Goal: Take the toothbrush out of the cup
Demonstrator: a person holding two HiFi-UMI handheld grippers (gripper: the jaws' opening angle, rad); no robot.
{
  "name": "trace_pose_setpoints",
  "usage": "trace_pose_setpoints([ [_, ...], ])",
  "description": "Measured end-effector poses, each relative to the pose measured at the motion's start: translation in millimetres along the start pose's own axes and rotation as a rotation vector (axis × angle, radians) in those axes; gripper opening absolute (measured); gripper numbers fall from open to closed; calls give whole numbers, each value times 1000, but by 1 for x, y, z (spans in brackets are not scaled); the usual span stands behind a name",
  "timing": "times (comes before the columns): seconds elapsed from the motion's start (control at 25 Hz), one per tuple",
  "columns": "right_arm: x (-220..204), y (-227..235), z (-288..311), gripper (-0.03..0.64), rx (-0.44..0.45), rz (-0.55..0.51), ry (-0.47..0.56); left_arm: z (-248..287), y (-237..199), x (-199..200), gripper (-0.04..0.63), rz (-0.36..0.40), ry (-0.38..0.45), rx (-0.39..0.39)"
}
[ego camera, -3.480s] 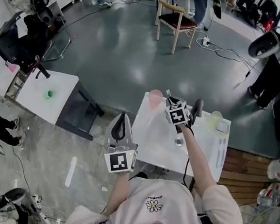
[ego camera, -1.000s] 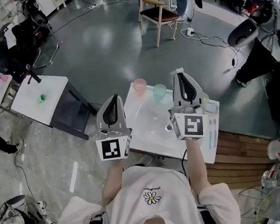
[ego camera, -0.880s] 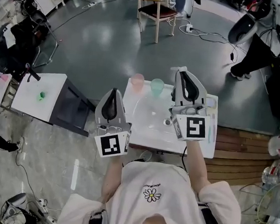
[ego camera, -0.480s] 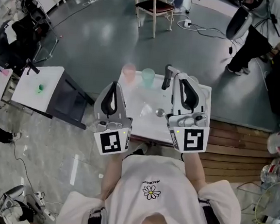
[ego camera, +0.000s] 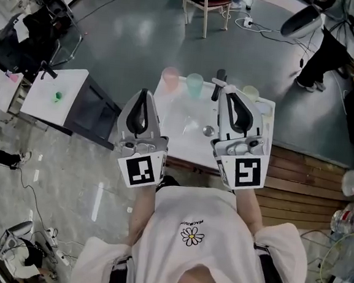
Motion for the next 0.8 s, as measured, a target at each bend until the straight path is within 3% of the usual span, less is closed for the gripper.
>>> trace_pose_setpoints([
  [0.24, -15, -54, 42, 17, -10, 12, -40, 7, -64, -9, 8, 11, 11, -44],
  [0.52, -48, -134, 81, 18, -37, 58, -212, 29, -158, -33, 8, -20, -28, -131],
  [0.8, -83, -191, 89, 18, -82, 93, -390, 40, -210, -72, 8, -77, -113, -196],
])
Point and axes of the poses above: the fingertips, and each gripper's own axes: z forward along the fingers, y to its right, x out of its top, the point moved 7 cm from there along -z, backward along the fingers, and after that the axes turned 8 degrees about -z, right-handed, at the moved point
